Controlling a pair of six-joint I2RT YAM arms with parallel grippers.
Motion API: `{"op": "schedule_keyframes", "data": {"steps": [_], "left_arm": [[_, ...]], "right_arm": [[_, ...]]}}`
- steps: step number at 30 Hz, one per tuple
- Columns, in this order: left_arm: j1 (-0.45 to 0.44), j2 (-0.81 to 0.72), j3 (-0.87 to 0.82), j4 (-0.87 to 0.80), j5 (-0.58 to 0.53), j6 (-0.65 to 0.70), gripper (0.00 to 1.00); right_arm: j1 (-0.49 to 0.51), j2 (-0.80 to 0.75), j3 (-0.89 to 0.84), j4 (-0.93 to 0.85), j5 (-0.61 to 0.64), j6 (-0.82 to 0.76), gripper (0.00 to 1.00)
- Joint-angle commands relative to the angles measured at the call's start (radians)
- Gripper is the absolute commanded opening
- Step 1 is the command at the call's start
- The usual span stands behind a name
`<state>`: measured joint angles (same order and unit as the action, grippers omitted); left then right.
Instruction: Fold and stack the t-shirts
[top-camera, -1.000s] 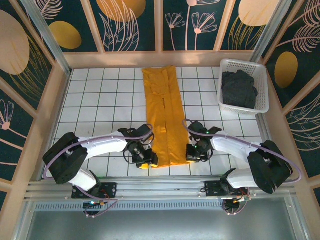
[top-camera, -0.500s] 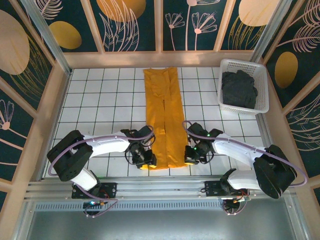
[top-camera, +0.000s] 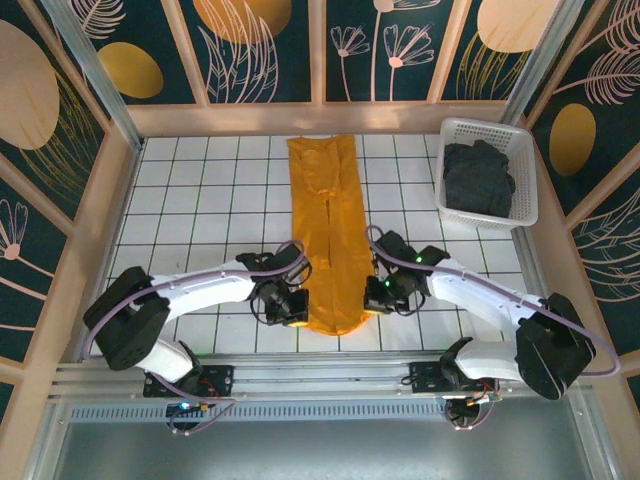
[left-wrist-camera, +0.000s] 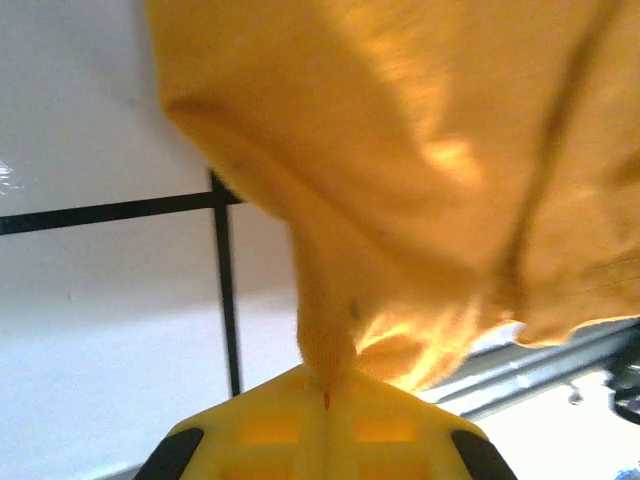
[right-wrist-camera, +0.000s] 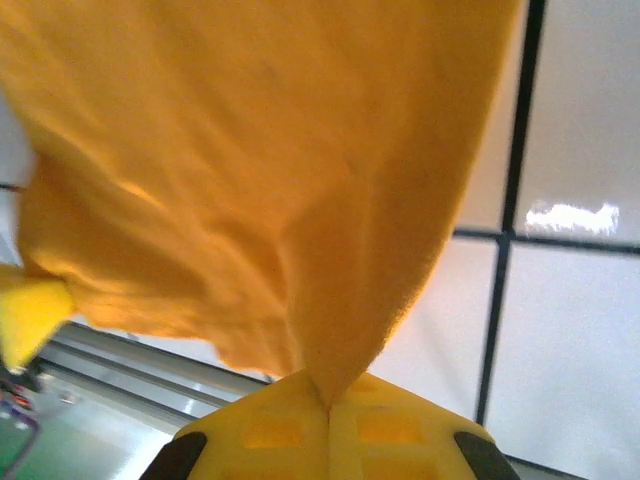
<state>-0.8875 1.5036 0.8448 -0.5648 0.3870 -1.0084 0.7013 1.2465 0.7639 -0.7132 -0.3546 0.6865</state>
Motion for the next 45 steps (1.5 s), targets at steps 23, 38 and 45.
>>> {"op": "schedule_keyframes", "data": {"steps": [23, 38, 45], "left_arm": [[0.445, 0.426, 0.686, 0.036, -0.176, 0.174, 0.0], [0.504, 0.768, 1.02, 0.043, -0.096, 0.235, 0.0], [0.51, 0.659, 0.963, 0.007, -0.199, 0.225, 0.56]], "right_arm": [[-0.343, 0.78, 0.974, 0.017, 0.084, -0.151, 0.0], [-0.406, 1.064, 1.242, -0.027, 0.075, -0.111, 0.06], [-0.425, 1.015, 1.247, -0.016, 0.063, -0.195, 0.54]]}}
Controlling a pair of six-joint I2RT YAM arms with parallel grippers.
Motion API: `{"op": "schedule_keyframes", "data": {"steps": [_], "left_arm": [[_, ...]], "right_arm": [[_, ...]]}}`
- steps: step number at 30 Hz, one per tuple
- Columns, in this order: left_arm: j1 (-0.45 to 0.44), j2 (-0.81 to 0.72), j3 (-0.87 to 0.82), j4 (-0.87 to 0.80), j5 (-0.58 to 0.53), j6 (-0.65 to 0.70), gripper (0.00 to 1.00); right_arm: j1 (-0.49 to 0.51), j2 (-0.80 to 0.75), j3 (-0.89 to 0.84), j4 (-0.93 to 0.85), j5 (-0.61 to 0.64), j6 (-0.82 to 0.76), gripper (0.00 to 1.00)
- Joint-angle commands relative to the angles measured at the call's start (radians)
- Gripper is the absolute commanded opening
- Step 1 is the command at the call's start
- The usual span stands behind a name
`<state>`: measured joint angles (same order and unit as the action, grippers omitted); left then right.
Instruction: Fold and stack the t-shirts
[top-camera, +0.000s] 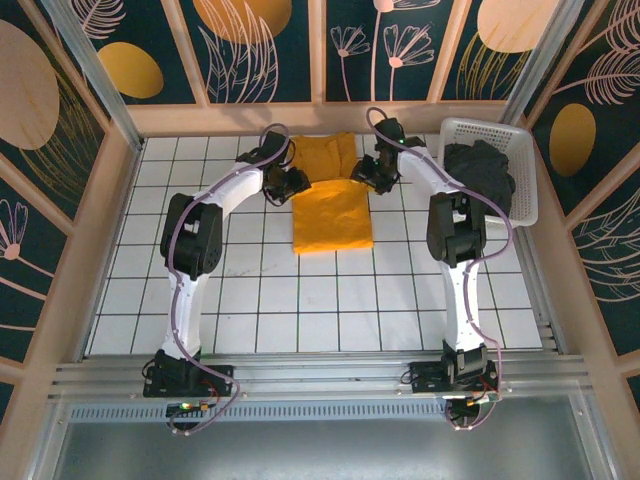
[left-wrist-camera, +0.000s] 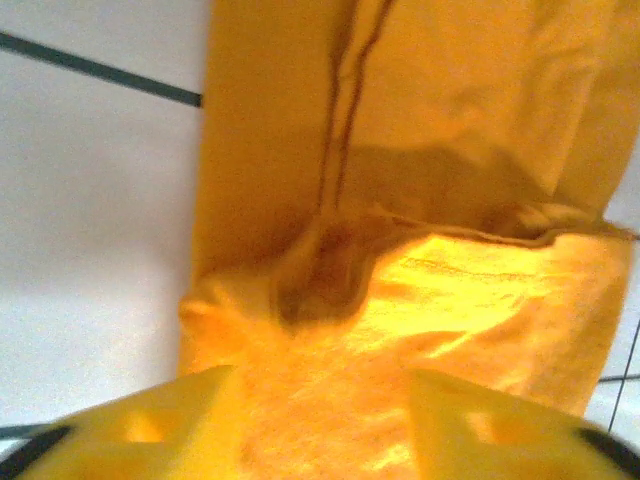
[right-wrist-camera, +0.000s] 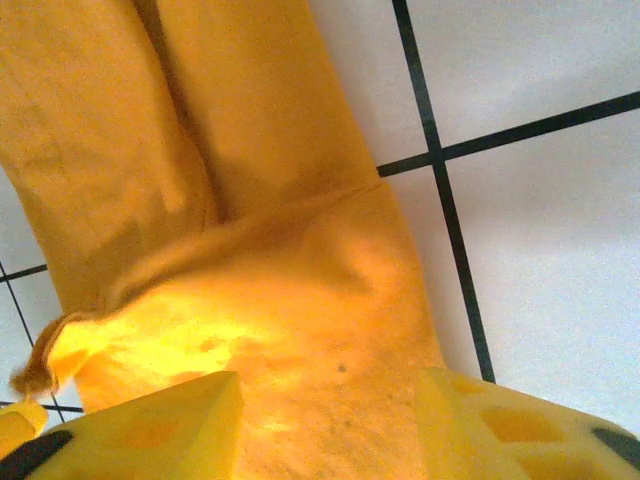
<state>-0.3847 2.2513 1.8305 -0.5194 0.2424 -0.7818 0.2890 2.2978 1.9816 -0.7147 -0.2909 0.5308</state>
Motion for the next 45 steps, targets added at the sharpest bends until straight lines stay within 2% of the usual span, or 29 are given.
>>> {"op": "schedule_keyframes", "data": {"steps": [1, 3, 5, 10, 13, 16, 19, 25, 29, 31, 35, 36, 37, 41, 45], "left_arm": [[0.007, -0.132, -0.066, -0.029, -0.064, -0.011, 0.61], [0.006, -0.225, -0.183, 0.011, -0.055, -0.043, 0.61], [0.005, -0.321, -0.33, 0.066, -0.013, -0.094, 0.58], [-0.02, -0.509, -0.699, 0.195, 0.138, -0.274, 0.54], [-0.055, -0.532, -0.806, 0.249, 0.163, -0.355, 0.55], [-0.084, -0.554, -0.887, 0.355, 0.193, -0.446, 0.56], [-0.097, -0.544, -0.923, 0.45, 0.202, -0.506, 0.56], [-0.1, -0.445, -0.869, 0.492, 0.197, -0.519, 0.52], [-0.1, -0.389, -0.823, 0.503, 0.197, -0.506, 0.45], [-0.1, -0.355, -0.795, 0.511, 0.209, -0.501, 0.37], [-0.1, -0.336, -0.746, 0.481, 0.181, -0.477, 0.03], [-0.1, -0.34, -0.739, 0.462, 0.172, -0.466, 0.0], [-0.099, -0.348, -0.74, 0.444, 0.166, -0.455, 0.0], [-0.1, -0.413, -0.789, 0.387, 0.168, -0.406, 0.0], [-0.102, -0.51, -0.89, 0.355, 0.227, -0.365, 0.0]], "right_arm": [[-0.018, -0.062, 0.011, -0.02, 0.017, -0.046, 0.55], [-0.025, -0.127, -0.067, -0.008, 0.051, -0.049, 0.56], [-0.024, -0.213, -0.19, 0.02, 0.077, -0.047, 0.56], [0.014, -0.419, -0.562, 0.117, 0.076, -0.018, 0.56], [0.045, -0.484, -0.71, 0.158, 0.057, 0.008, 0.56], [0.076, -0.5, -0.776, 0.175, 0.05, 0.033, 0.56], [0.098, -0.478, -0.799, 0.193, 0.031, 0.053, 0.55], [0.109, -0.414, -0.765, 0.201, 0.046, 0.054, 0.51], [0.109, -0.371, -0.742, 0.205, 0.034, 0.048, 0.43], [0.11, -0.359, -0.738, 0.212, 0.027, 0.051, 0.35], [0.108, -0.367, -0.737, 0.225, 0.033, 0.061, 0.08], [0.11, -0.38, -0.739, 0.226, 0.043, 0.064, 0.03], [0.11, -0.393, -0.743, 0.226, 0.054, 0.066, 0.0], [0.116, -0.462, -0.785, 0.217, 0.057, 0.064, 0.0], [0.155, -0.548, -0.864, 0.188, 0.013, 0.061, 0.0]]}}
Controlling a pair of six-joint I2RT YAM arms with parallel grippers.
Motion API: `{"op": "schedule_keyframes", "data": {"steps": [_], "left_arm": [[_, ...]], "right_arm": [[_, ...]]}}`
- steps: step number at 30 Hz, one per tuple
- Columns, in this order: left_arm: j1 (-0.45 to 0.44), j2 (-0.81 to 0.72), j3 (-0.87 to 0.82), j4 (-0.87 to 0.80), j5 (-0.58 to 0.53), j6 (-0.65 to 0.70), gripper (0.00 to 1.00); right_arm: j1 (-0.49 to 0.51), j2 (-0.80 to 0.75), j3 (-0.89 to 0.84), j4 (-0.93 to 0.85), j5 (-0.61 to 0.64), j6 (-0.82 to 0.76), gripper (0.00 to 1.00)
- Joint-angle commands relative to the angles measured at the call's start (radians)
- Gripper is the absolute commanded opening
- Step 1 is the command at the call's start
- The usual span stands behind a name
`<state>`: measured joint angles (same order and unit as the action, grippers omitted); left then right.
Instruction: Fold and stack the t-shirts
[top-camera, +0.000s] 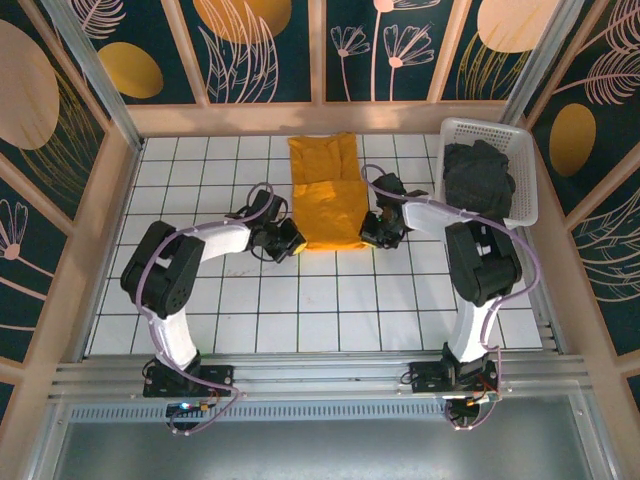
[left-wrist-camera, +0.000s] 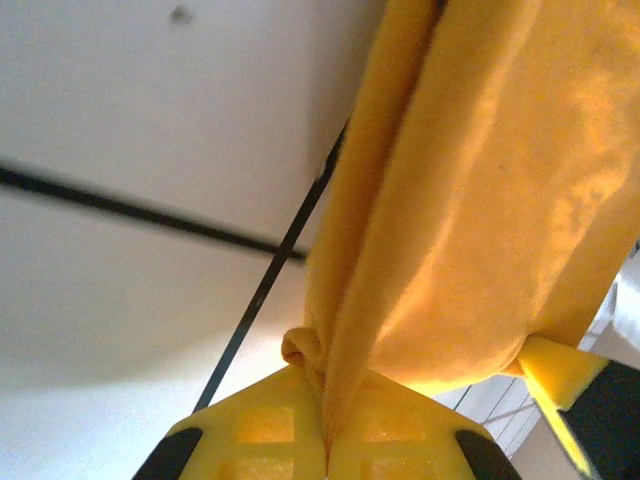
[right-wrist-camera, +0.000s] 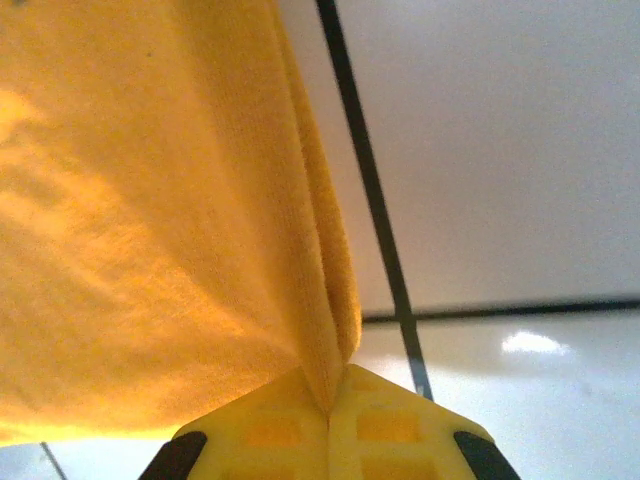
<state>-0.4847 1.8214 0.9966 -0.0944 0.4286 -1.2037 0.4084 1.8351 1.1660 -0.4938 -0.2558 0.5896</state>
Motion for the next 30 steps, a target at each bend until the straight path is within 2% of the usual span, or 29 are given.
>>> {"op": "schedule_keyframes", "data": {"steps": [1, 8, 11, 14, 21, 22, 30], "left_arm": [[-0.004, -0.101, -0.079, -0.083, 0.062, 0.071, 0.0], [-0.015, -0.37, -0.178, -0.267, 0.13, 0.135, 0.0], [-0.015, -0.493, -0.172, -0.323, 0.119, 0.111, 0.0], [-0.014, -0.552, -0.112, -0.389, 0.079, 0.115, 0.0], [0.04, -0.543, 0.042, -0.436, -0.005, 0.107, 0.0], [0.052, -0.535, 0.056, -0.426, -0.009, 0.101, 0.0], [0.102, -0.33, 0.203, -0.298, 0.001, 0.089, 0.0]], "right_arm": [[0.053, -0.114, -0.074, -0.04, -0.038, 0.005, 0.0], [0.155, -0.363, -0.188, -0.165, -0.074, 0.085, 0.0], [0.152, -0.443, -0.135, -0.264, -0.05, 0.104, 0.0], [0.146, -0.466, -0.056, -0.314, -0.055, 0.128, 0.0], [0.144, -0.389, 0.127, -0.335, -0.042, 0.164, 0.0], [0.114, -0.369, 0.154, -0.333, -0.042, 0.163, 0.0], [0.038, -0.119, 0.404, -0.299, -0.055, 0.13, 0.0]]}}
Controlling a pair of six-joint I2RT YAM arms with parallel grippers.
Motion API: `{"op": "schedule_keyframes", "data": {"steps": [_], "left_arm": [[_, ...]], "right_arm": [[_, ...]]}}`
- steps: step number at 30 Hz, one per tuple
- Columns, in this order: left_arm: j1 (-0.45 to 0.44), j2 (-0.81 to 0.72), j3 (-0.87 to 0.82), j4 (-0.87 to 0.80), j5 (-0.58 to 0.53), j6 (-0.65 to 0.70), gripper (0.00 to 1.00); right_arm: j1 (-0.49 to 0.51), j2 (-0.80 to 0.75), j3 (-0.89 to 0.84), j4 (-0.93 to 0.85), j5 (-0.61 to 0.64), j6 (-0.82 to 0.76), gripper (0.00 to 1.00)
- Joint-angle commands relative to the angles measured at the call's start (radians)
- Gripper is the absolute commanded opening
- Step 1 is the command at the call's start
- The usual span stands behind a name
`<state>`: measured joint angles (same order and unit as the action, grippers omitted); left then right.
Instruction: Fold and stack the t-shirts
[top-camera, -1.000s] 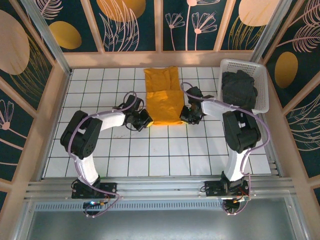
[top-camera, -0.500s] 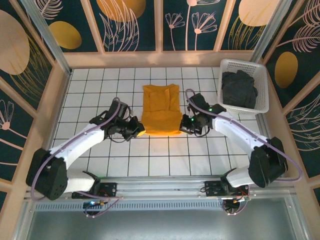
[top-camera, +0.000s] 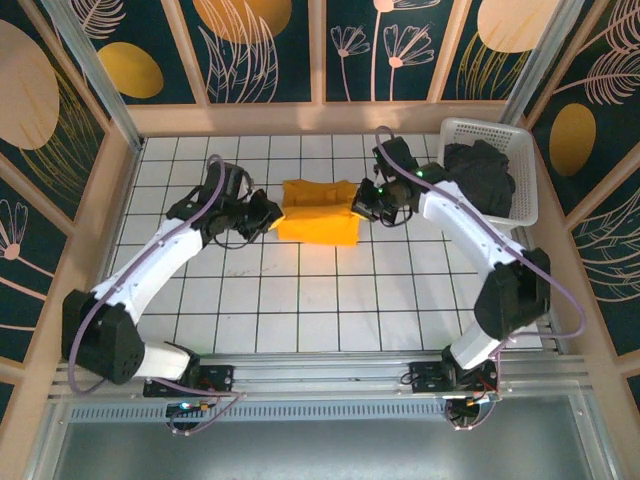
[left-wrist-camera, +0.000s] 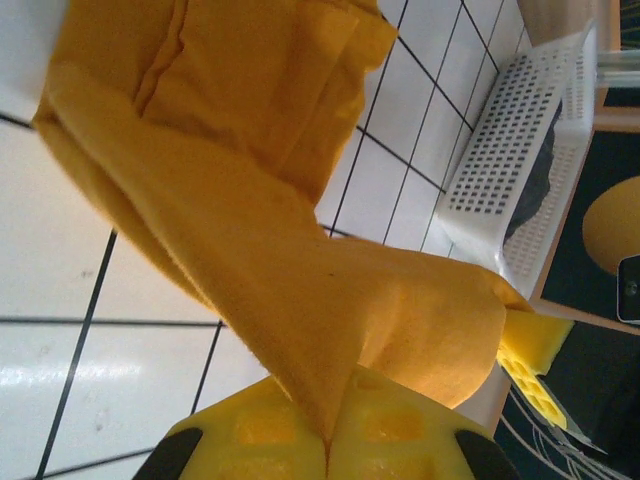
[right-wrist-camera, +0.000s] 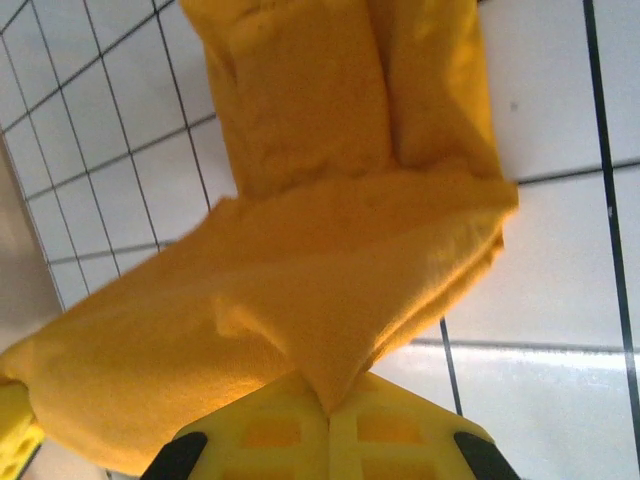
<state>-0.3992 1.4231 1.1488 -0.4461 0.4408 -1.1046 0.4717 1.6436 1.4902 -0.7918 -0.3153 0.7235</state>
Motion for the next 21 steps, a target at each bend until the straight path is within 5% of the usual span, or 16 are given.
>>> {"op": "schedule_keyframes", "data": {"steps": [1, 9, 12, 14, 17, 21], "left_arm": [[0.021, 0.101, 0.073, 0.064, -0.008, -0.009, 0.0], [0.082, 0.453, 0.333, 0.069, -0.053, 0.064, 0.0], [0.108, 0.609, 0.47, 0.074, -0.053, 0.091, 0.01], [0.121, 0.706, 0.579, 0.047, -0.078, 0.115, 0.18], [0.129, 0.747, 0.66, 0.032, -0.112, 0.117, 0.49], [0.113, 0.619, 0.524, 0.112, -0.117, 0.075, 0.61]], "right_arm": [[-0.034, 0.102, 0.106, 0.0, 0.013, -0.009, 0.0], [-0.137, 0.426, 0.364, 0.054, -0.016, -0.042, 0.0], [-0.169, 0.569, 0.531, 0.068, -0.019, -0.078, 0.19], [-0.188, 0.663, 0.676, 0.069, -0.073, -0.112, 0.37], [-0.205, 0.765, 0.899, -0.028, -0.11, -0.158, 0.49], [-0.207, 0.66, 0.795, -0.05, -0.034, -0.194, 0.51]]}}
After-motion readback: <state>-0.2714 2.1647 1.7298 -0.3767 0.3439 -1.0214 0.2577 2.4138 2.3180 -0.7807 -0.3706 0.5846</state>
